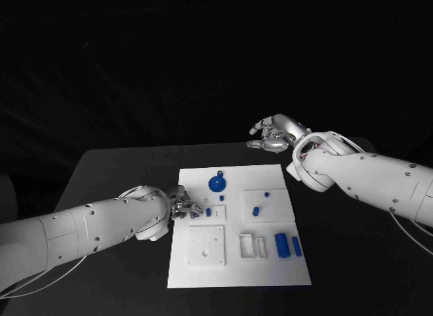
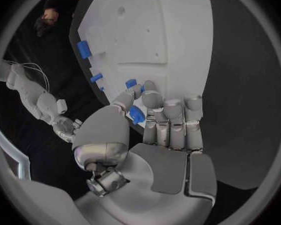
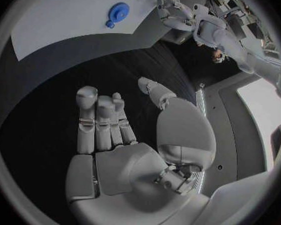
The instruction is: Assemble the parts on the task board
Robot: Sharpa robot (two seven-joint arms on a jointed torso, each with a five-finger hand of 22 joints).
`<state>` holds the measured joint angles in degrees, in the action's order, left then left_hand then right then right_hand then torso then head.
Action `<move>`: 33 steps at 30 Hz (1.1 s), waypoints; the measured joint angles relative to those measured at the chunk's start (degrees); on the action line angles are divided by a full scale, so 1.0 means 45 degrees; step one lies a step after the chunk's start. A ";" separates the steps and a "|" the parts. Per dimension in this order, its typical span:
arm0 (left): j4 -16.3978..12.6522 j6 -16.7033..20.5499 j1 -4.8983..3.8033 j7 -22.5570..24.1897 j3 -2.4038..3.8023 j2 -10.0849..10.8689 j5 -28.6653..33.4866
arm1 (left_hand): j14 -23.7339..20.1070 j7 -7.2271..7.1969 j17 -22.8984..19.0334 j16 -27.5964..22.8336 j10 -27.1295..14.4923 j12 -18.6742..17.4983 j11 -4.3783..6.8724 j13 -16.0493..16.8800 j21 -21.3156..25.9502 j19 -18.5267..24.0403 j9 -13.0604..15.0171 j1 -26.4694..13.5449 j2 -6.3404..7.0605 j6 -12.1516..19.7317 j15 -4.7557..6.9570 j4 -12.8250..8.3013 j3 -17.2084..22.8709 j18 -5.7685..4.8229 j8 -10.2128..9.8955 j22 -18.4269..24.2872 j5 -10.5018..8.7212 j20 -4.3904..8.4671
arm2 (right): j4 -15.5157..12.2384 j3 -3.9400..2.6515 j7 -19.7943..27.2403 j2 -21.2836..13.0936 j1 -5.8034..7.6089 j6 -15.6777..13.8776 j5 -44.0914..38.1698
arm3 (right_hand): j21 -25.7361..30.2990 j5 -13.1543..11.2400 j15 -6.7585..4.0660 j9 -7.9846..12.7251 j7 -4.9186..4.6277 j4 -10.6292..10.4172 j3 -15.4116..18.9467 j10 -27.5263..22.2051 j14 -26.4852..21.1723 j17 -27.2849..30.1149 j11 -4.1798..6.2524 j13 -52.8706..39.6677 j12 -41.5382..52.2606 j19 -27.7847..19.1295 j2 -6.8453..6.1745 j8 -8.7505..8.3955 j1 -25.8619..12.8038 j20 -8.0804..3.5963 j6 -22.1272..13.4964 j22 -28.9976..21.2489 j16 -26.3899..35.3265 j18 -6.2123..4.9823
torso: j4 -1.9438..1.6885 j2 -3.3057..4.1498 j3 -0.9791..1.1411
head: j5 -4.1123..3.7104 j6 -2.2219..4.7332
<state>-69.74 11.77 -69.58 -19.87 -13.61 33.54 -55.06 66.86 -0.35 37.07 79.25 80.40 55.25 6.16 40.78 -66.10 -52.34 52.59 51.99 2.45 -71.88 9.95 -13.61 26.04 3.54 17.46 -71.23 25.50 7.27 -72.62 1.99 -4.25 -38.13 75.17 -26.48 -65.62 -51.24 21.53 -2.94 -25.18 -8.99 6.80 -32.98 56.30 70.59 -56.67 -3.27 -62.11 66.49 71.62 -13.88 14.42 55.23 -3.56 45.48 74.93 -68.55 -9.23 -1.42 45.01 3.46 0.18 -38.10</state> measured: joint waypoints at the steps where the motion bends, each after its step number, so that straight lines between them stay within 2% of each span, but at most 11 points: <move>1: 0.0008 0.0001 0.0002 0.0000 0.0000 0.0004 0.0000 | 0.0014 -0.0005 0.0000 0.0000 0.0022 0.0000 0.0022 -0.0007 0.0000 0.0000 -0.0005 -0.0062 0.0071 -0.0006 0.0014 0.0014 0.0014 -0.0001 -0.0007 0.0000 -0.0066 0.0000 | 0.0001 0.0000 0.0000 -0.0001 0.0000 0.0000 0.0001 | 0.0000 0.0000 0.0000 0.0000 0.0000 0.0000 0.0000 0.0000 0.0000 0.0000 0.0000 0.0000 0.0000 0.0000 0.0000 0.0000 0.0000 0.0000 -0.0001 0.0004 0.0000 0.0000 | 0.0001 0.0000 0.0000 | 0.0000 0.0002; 6: 0.0060 0.0031 0.0002 0.0001 0.0006 0.0040 0.0000 | 0.0093 -0.0019 -0.0001 0.0000 0.0087 0.0000 0.0087 -0.0034 0.0000 0.0000 0.0047 -0.0215 0.0452 -0.0017 0.0094 0.0020 0.0412 -0.0001 -0.0042 0.0001 -0.0857 0.0000 | 0.0003 0.0000 0.0001 -0.0007 -0.0003 0.0000 0.0005 | 0.0000 0.0000 0.0000 0.0000 0.0000 -0.0038 0.0038 0.0000 0.0000 0.0000 0.0000 0.0012 0.0000 -0.0001 0.0000 0.0000 0.0000 0.0001 -0.0003 0.0005 0.0000 0.0001 | 0.0002 0.0001 0.0000 | -0.0009 0.0005; 7: 0.0072 0.0041 0.0002 0.0001 0.0006 0.0049 0.0000 | 0.0112 -0.0019 -0.0001 0.0000 0.0090 0.0000 0.0090 -0.0045 0.0000 0.0001 0.0044 -0.0219 0.0558 -0.0017 0.0113 0.0080 0.0463 0.0000 -0.0046 0.0001 -0.1176 0.0000 | 0.0005 0.0000 0.0001 -0.0008 -0.0004 0.0000 0.0006 | 0.0000 0.0000 0.0000 0.0000 -0.0001 -0.0038 0.0037 0.0000 0.0000 0.0000 0.0000 0.0012 0.0000 -0.0001 0.0000 0.0000 0.0000 0.0001 -0.0003 0.0005 0.0000 0.0000 | 0.0002 0.0002 0.0000 | -0.0009 0.0007; 10: 0.0103 0.0073 0.0003 0.0000 0.0004 0.0078 0.0000 | 0.0104 -0.0072 -0.0001 -0.0022 0.0103 0.0000 0.0139 -0.0055 0.0075 0.0000 0.0111 -0.0359 0.0968 0.0034 0.0291 0.0637 0.0502 0.0000 -0.0111 0.0002 -0.2630 0.0000 | 0.0006 0.0000 0.0002 -0.0010 -0.0005 0.0000 0.0008 | 0.0000 0.0000 0.0000 -0.0001 0.0017 -0.0037 0.0037 0.0000 0.0000 0.0000 0.0000 0.0012 0.0000 -0.0001 0.0000 0.0000 0.0000 0.0002 -0.0024 0.0005 0.0000 0.0000 | 0.0002 0.0002 0.0000 | -0.0018 0.0027; 14: 0.0122 0.0140 0.0013 0.0000 -0.0002 0.0110 0.0016 | 0.0090 -0.0041 -0.0021 -0.0073 0.0051 -0.0001 0.0110 -0.0068 0.0111 0.0001 0.0144 -0.0625 0.1468 0.0103 0.0321 0.1331 0.0611 -0.0001 -0.0185 0.0002 -0.3777 0.0000 | 0.0007 0.0000 0.0002 -0.0015 -0.0008 -0.0001 0.0010 | 0.0000 0.0000 0.0000 0.0000 0.0014 -0.0037 0.0037 0.0000 0.0000 -0.0001 0.0000 0.0012 0.0000 -0.0002 0.0000 0.0000 0.0000 0.0003 -0.0029 0.0004 0.0000 -0.0001 | 0.0002 0.0002 0.0000 | -0.0028 0.0032; 17: 0.0113 0.0201 0.0018 0.0004 -0.0004 0.0156 0.0142 | -0.0034 -0.0003 -0.0070 -0.0221 -0.0098 -0.0116 0.0068 -0.0135 0.0249 0.0001 0.0144 -0.0866 0.1873 0.0255 0.0326 0.1869 0.0750 0.0000 -0.0291 0.0022 -0.4119 0.0000 | 0.0008 0.0000 0.0002 -0.0015 -0.0017 -0.0001 0.0012 | 0.0000 0.0000 0.0000 0.0000 0.0012 -0.0037 0.0037 0.0000 0.0000 -0.0001 0.0000 0.0012 0.0000 -0.0003 0.0000 0.0000 0.0000 0.0003 -0.0031 0.0004 0.0000 0.0000 | 0.0002 0.0002 -0.0001 | -0.0037 0.0033; 18: 0.0100 0.0221 0.0018 0.0011 -0.0005 0.0176 0.0208 | -0.0140 0.0058 -0.0098 -0.0252 -0.0203 -0.0208 -0.0009 -0.0170 0.0282 0.0001 0.0097 -0.0938 0.2099 0.0555 0.0297 0.2153 0.0855 0.0000 -0.0468 0.0035 -0.4150 -0.0001 | 0.0008 0.0000 0.0002 -0.0015 -0.0019 -0.0001 0.0012 | 0.0000 0.0000 0.0000 0.0000 0.0012 -0.0037 0.0037 0.0000 0.0000 0.0000 0.0000 0.0012 0.0000 -0.0003 0.0000 0.0000 0.0000 0.0004 -0.0031 0.0004 0.0000 0.0000 | 0.0002 0.0002 -0.0001 | -0.0037 0.0038; 20: 0.0061 0.0275 0.0020 0.0034 -0.0005 0.0215 0.0403 | -0.0214 0.0144 -0.0099 -0.0256 -0.0272 -0.0254 -0.0065 -0.0227 0.0282 0.0001 -0.0048 -0.1149 0.2343 0.0880 0.0292 0.2527 0.0964 0.0000 -0.0716 0.0035 -0.4151 0.0000 | 0.0012 0.0000 0.0002 -0.0014 -0.0025 -0.0001 0.0013 | 0.0000 0.0000 0.0000 0.0000 0.0011 -0.0037 0.0037 0.0000 0.0000 -0.0001 0.0000 0.0012 0.0000 -0.0005 0.0000 0.0000 0.0000 0.0006 -0.0032 0.0003 0.0000 -0.0001 | 0.0002 0.0002 -0.0001 | -0.0037 0.0040; 23: 0.0004 0.0350 0.0020 0.0079 -0.0005 0.0254 0.0703 | -0.0332 0.0329 -0.0136 -0.0369 -0.0434 -0.0359 -0.0193 -0.0299 0.0347 0.0153 -0.0269 -0.1349 0.2779 0.1434 0.0178 0.3004 0.1050 -0.0001 -0.1080 0.0035 -0.4451 -0.0052 | 0.0016 0.0000 0.0002 -0.0014 -0.0031 -0.0001 0.0014 | 0.0014 0.0000 0.0000 0.0000 0.0012 -0.0037 0.0037 0.0000 0.0000 0.0000 0.0000 0.0012 -0.0001 -0.0019 0.0000 0.0000 0.0000 0.0020 -0.0033 0.0003 0.0000 -0.0001 | 0.0007 0.0004 -0.0001 | -0.0038 0.0042; 26: -0.0065 0.0463 0.0020 0.0139 -0.0001 0.0330 0.0997 | -0.0420 0.0414 -0.0137 -0.0370 -0.0499 -0.0359 -0.0307 -0.0323 0.0416 0.0269 -0.0415 -0.1539 0.2980 0.1605 0.0091 0.3305 0.1004 -0.0003 -0.1228 0.0035 -0.4859 -0.0076 | 0.0016 0.0000 0.0002 -0.0017 -0.0042 -0.0001 0.0016 | 0.0049 0.0000 0.0000 0.0000 0.0011 -0.0037 0.0037 0.0000 0.0000 -0.0001 0.0000 0.0024 -0.0002 -0.0019 0.0000 0.0000 0.0000 0.0020 -0.0033 0.0003 0.0001 0.0000 | 0.0010 0.0004 -0.0001 | -0.0038 0.0044; 33: -0.0214 0.1049 0.0020 0.0494 0.0104 0.0676 0.1554 | -0.0442 0.0435 -0.0136 -0.0370 -0.0515 -0.0359 -0.0323 -0.0323 0.0417 0.0280 -0.0460 -0.1556 0.2997 0.1744 0.0068 0.3333 0.0976 -0.0002 -0.1304 0.0035 -0.4932 -0.0088 | 0.0015 0.0000 0.0002 -0.0038 -0.0049 -0.0001 0.0020 | 0.0049 -0.0001 0.0000 0.0010 0.0011 -0.0037 0.0037 0.0000 0.0000 -0.0001 0.0001 0.0024 -0.0002 -0.0020 0.0000 0.0000 0.0000 0.0021 -0.0034 0.0001 0.0001 0.0000 | 0.0007 -0.0002 0.0001 | -0.0054 0.0093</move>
<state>-70.70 16.49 -69.49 -17.65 -13.14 36.58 -48.07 64.87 1.61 36.46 77.59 78.08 53.64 4.71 39.33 -64.23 -51.08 50.52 44.99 15.93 -64.03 10.25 1.39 30.43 3.53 11.60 -71.07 3.31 6.87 -72.55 1.99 -4.24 -38.30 74.95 -26.48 -65.54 -51.02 21.52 -2.94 -25.14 -8.94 6.63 -32.81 56.30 70.59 -56.67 -3.27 -62.00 66.48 71.53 -13.88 14.42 55.23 -3.47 45.33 74.93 -68.55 -9.23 -1.38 45.00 3.46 -0.06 -37.68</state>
